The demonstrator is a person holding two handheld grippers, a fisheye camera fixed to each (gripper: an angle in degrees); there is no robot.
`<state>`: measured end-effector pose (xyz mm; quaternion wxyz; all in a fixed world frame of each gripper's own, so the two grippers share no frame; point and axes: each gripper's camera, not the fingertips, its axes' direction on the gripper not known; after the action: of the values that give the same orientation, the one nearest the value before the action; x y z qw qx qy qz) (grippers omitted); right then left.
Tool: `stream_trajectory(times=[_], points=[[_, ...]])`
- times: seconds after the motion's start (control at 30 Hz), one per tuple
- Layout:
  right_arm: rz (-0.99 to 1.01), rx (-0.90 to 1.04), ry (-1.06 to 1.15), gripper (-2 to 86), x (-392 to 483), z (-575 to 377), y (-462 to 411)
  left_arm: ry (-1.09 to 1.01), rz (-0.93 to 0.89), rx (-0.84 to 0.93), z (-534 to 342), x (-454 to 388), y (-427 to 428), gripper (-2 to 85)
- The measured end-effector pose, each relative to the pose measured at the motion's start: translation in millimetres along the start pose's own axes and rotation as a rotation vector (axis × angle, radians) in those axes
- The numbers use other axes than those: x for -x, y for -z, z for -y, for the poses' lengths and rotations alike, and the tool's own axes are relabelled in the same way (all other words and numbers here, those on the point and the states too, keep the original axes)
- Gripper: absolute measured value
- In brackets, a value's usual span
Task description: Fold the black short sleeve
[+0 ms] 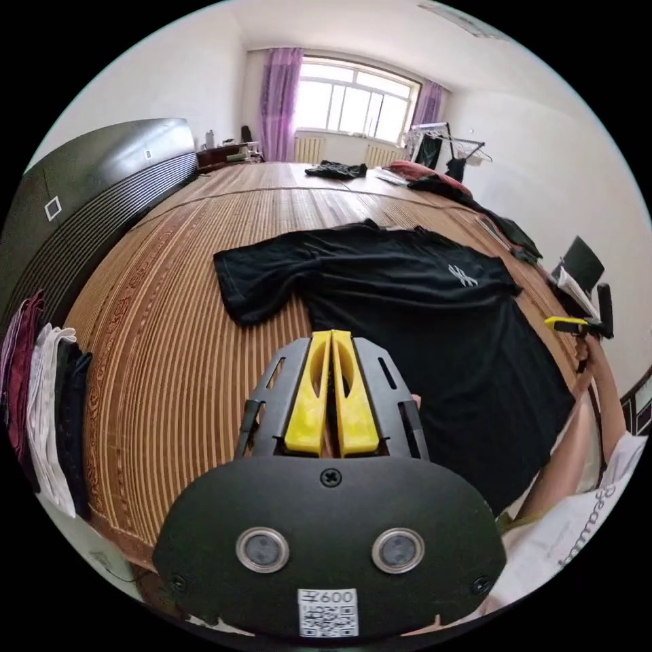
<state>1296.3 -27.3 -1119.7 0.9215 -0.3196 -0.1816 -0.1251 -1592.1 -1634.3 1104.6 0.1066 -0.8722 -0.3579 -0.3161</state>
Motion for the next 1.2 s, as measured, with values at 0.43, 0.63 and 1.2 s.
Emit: stream_trajectory(times=[0.43, 0.63, 1.2], points=[[-0.059, 0.115, -0.240, 5.9, -27.1, -179.2, 52.7, 0.154, -0.128, 0.233, -158.7, -30.1, 130.4, 5.8], [-0.038, 0.130, -0.240, -0.3, -39.8, -193.8, 42.7, 0.154, -0.205, 0.220, -152.9, -43.8, 139.8, 3.3], [0.173, 0.078, -0.336, -0.9, -43.5, -259.2, 95.5, 0.010, -0.253, 0.353, -154.9, -64.7, 209.4, 1.4]])
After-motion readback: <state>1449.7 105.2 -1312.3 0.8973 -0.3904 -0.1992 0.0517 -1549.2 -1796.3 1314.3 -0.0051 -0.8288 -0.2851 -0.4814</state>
